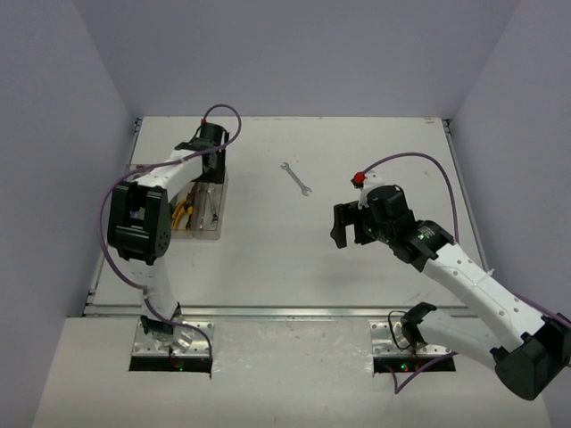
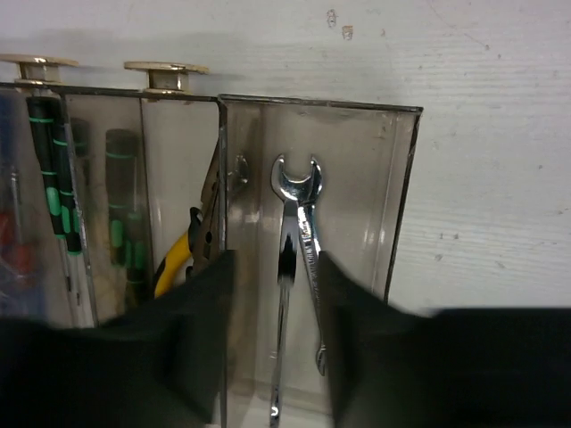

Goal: Sort the tools into containers

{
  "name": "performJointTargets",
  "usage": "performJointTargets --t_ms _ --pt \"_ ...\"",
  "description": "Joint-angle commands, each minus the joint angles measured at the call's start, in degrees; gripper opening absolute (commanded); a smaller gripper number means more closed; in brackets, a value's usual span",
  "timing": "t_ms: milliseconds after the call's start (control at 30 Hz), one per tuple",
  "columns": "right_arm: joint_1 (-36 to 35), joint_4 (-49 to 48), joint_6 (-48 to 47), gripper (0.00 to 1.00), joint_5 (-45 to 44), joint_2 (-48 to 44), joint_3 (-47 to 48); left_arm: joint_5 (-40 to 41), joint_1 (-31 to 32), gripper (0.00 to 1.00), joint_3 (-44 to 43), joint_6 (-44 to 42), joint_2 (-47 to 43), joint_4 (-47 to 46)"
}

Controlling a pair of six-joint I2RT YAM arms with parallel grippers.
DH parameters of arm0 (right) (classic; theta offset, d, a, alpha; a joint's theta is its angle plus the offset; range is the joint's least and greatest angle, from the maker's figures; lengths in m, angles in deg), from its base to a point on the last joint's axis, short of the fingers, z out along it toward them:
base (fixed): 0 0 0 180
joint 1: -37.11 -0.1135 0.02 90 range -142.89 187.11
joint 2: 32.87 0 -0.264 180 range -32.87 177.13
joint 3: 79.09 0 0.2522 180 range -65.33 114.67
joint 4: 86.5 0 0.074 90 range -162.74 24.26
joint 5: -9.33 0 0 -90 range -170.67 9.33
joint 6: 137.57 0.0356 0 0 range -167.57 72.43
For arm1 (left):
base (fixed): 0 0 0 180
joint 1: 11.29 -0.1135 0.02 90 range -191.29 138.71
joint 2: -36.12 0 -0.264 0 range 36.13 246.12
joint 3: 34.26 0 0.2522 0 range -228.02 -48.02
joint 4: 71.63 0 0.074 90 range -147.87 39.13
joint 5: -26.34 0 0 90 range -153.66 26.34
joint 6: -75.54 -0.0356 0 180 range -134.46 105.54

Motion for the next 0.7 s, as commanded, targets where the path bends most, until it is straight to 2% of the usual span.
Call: performJointTargets --t_ms 0,133,167,233,367,433,467,500,567,667 --pt "0.2 -2.1 -0.8 0.99 2.6 3.8 1.5 -5.2 0.7 0.63 0.2 3.0 -6.3 -1.3" --pt "0.2 -3.4 0.8 0.99 4.2 8.3 2.8 -6.3 1.6 0.95 1.4 6.3 -15.6 -1.3" --pt "0.3 -4.3 1.0 0.99 4.5 10.4 3.9 -6.2 1.9 1.00 1.9 7.7 -18.6 -1.2" --pt "0.3 -6.9 0.5 0.99 4.7 13.5 5.1 -6.2 2.0 1.00 4.1 9.5 -22.8 -1.1" --pt "0.3 -8.6 -4.5 0.98 3.9 30.0 14.7 -7.0 2.1 1.00 14.0 17.3 -40.3 -1.6" --pt "0.3 -7.2 -6.9 0.96 1.7 37.2 20.3 -8.9 2.1 1.00 18.3 19.4 -45.7 -1.3" --pt "0.3 -6.0 -9.0 0.90 0.7 43.8 26.3 -10.5 2.1 1.00 22.0 19.4 -49.2 -1.3" --pt "0.5 -4.6 -10.5 0.84 0.4 45.8 31.2 -12.0 2.2 1.00 24.4 18.9 -51.7 -1.4" --pt "1.6 0.5 -13.4 0.67 2.0 56.8 42.0 -15.7 2.1 1.00 29.6 16.1 -58.6 -2.5" --pt "3.1 6.8 -16.2 0.58 1.7 69.0 58.4 -15.7 2.1 1.00 35.8 14.0 -66.0 -4.1"
